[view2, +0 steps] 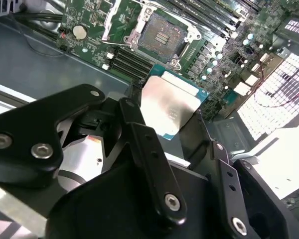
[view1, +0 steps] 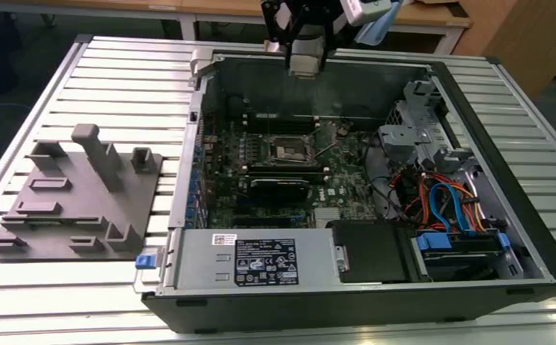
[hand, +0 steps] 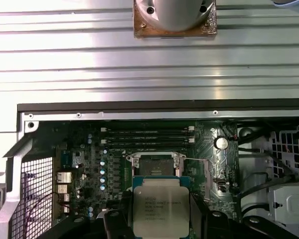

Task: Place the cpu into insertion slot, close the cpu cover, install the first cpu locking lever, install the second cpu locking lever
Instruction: 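Place the cpu into insertion slot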

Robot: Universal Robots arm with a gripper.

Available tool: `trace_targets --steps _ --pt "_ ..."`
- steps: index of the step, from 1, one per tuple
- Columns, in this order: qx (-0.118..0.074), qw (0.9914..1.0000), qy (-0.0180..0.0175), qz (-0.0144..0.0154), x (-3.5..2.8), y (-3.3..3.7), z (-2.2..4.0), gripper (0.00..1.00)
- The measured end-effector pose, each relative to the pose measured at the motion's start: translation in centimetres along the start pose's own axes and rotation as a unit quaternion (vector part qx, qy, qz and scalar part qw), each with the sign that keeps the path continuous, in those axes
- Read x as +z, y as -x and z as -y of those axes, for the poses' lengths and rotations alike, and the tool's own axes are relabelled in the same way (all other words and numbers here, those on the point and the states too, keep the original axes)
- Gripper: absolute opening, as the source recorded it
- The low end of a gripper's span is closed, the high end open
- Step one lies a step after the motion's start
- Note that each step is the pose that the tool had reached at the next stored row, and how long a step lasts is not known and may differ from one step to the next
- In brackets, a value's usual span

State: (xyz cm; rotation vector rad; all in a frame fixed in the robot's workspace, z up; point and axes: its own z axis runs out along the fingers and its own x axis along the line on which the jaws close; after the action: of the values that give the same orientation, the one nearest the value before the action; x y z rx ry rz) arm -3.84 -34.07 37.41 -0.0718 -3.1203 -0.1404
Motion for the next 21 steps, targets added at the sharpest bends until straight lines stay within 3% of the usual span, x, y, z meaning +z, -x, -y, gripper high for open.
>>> trace_targets --steps 6,18,21 --pt "0.037 0.9993 0.0002 0.0034 0.04 0.0 0.0 0.54" --pt "0.043 0.99907 -0.0005 0.0039 0.05 0.0 0.0 0.54" --pt "0.057 0.99838 -0.0008 0.0052 0.05 0.0 0.0 0.54"
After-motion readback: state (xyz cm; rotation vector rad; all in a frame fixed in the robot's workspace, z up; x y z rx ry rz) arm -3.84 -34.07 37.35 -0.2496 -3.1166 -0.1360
